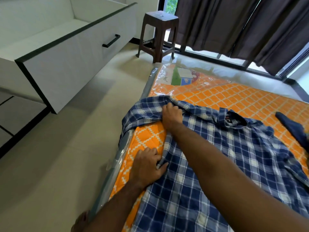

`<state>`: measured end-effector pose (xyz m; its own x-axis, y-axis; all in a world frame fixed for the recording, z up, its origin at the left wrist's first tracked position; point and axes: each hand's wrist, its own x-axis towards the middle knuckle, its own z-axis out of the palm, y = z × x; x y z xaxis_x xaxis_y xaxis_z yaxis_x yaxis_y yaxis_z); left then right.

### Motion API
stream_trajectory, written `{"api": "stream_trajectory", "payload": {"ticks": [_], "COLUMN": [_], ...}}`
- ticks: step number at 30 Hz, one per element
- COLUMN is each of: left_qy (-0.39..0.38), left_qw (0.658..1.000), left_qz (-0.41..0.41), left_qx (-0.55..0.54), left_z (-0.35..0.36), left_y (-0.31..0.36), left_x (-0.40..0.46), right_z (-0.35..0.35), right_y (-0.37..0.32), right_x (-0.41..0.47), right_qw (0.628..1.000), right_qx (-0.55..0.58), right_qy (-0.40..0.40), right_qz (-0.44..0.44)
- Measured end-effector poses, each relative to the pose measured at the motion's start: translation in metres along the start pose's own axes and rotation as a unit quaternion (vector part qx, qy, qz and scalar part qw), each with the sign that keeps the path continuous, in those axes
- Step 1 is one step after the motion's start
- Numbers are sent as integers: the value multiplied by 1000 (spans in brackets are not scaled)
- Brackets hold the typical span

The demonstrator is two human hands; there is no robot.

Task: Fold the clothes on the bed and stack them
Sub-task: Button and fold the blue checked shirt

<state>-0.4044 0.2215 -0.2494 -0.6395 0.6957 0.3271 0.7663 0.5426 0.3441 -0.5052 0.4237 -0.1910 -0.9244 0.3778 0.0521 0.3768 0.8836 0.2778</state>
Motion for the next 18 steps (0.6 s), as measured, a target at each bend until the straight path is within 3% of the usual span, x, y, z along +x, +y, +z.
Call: {"api": "stream_trajectory", "payload": {"ticks": [3,8,12,15,18], "left_qy": [2,-17,-93,-191,-232], "left_qw": [1000,999,992,978,956], "left_qz": [4,21,34,18,-21], "left_qx": [-11,-33,-73,-83,-176], "left_z": [2,-9,-25,-44,-70], "left_y": [-1,4,17,33,54], "left_x": [0,0,-20,-42,-46], "right_z": [2,5,-8,6,-9], "right_y": [18,44,55,69,82], "right_x": [15,18,7,8,-11], "right_qw": [980,882,805,711,592], "right_qx": [156,405,532,639,742], "right_qy": [-74,-161,-180,-180,-171], "right_qz": [100,178,190,233,264]}}
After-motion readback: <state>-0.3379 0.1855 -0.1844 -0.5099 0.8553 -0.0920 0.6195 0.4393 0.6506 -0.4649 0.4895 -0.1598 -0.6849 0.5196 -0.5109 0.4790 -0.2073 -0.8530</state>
